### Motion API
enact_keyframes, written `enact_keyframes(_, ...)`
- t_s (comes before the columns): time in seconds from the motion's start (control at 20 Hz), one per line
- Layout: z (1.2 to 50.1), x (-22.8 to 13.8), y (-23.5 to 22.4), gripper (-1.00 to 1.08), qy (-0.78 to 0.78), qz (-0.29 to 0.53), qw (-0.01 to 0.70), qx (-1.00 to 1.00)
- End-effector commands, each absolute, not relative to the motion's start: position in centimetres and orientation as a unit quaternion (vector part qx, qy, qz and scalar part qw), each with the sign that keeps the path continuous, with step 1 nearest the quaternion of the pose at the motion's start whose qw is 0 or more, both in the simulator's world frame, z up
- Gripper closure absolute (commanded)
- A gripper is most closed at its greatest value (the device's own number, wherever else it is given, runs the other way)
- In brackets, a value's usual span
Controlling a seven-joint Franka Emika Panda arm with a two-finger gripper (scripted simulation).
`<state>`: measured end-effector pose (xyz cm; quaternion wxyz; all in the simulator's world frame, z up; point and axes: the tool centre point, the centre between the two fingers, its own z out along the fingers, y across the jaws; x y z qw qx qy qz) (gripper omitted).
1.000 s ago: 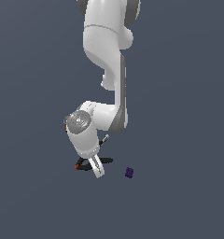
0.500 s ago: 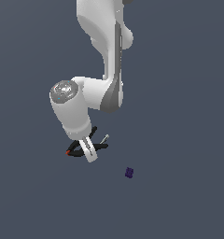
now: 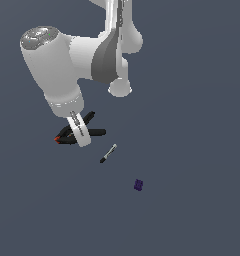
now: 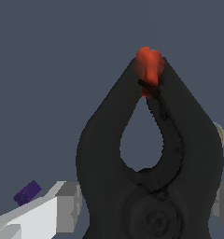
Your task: Pick up a designated object from a clutter of objects.
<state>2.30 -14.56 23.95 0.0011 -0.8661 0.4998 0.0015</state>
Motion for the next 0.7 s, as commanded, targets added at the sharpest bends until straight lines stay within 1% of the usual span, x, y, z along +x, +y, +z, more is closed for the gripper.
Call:
enact_keyframes(0.0, 26.9, 1.2, -15.4, 1.08, 0.500, 0.001, 0.001, -0.866)
enact_keyframes(0.35, 34.5, -1.5, -17.6, 1.08, 0.500, 0.001, 0.001, -0.866)
enact_keyframes(0.65, 39.6, -3.2, -19.1, 1.08, 0.500, 0.000, 0.001, -0.866)
